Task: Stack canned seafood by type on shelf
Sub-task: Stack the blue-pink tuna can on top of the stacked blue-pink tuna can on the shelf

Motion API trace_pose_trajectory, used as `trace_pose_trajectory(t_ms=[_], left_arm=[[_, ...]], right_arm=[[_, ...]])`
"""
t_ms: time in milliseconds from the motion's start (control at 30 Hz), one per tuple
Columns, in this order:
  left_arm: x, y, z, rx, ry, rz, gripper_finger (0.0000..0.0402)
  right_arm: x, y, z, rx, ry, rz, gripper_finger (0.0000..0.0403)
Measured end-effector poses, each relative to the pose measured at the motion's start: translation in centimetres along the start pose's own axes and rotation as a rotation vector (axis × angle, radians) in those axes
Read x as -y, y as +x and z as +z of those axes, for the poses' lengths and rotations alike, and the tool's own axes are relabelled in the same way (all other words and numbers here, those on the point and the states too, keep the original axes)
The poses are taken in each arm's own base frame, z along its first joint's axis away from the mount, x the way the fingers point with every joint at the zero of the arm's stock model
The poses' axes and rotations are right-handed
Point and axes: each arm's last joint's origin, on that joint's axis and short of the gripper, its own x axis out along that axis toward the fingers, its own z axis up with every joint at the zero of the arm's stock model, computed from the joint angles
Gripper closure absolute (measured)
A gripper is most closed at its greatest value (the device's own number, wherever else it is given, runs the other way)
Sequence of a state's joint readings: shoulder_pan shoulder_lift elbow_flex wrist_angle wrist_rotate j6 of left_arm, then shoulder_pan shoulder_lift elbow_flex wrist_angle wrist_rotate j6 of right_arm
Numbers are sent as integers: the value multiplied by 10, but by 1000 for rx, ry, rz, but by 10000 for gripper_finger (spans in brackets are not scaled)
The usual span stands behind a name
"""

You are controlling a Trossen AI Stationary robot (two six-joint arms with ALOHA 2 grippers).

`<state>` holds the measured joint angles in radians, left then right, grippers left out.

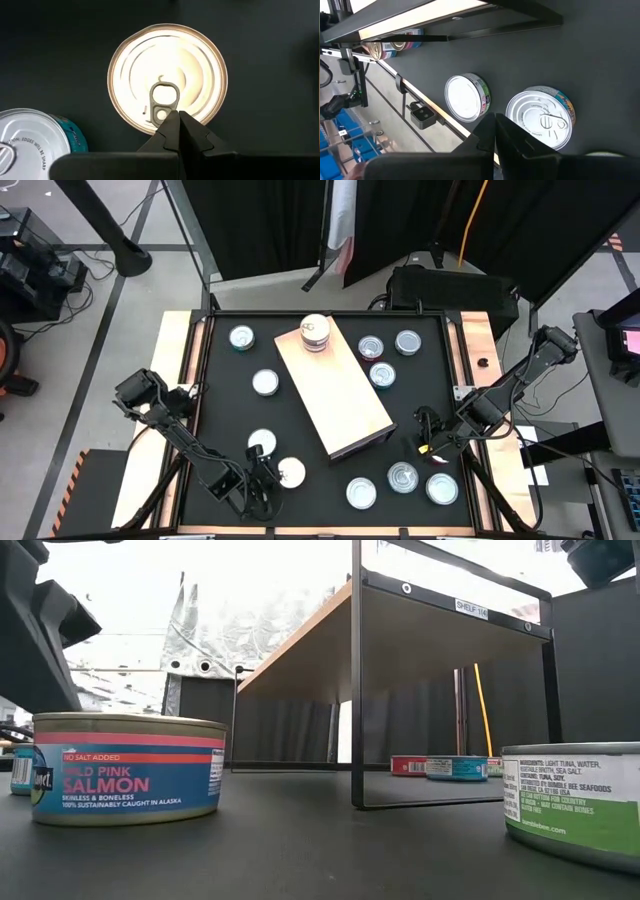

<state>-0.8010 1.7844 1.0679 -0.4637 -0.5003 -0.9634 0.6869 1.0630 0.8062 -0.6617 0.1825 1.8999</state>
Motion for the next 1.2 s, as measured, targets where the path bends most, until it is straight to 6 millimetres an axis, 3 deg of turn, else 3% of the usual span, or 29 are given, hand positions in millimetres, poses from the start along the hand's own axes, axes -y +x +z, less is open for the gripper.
trace_pose_trajectory(t_ms=[233,533,1200], left_arm=[[1,-2,0,-6,5,-4,401],[10,-18,16,-41,79,11,401],[-4,-5,-4,-87,75,35,401]], right_arm=[[0,0,0,0,13,0,399],[0,0,0,0,19,-1,399],[0,0,0,1,14,-1,399]])
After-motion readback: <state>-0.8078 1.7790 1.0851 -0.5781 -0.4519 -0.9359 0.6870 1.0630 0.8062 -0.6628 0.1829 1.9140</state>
